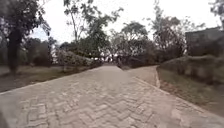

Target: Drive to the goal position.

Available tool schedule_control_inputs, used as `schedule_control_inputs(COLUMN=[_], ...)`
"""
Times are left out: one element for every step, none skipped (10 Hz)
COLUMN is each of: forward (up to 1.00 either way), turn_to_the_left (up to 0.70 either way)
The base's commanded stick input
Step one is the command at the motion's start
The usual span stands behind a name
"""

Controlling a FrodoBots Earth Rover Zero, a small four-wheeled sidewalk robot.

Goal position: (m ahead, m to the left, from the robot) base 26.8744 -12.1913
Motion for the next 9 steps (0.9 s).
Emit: schedule_control_inputs(forward=[0.7, 0.7, 0.7, 0.7, 0.7, 0.7, 0.7, 0.7, 0.7], turn_to_the_left=[0.0, 0.0, 0.0, 0.0, 0.0, 0.0, 0.0, 0.0, 0.0])
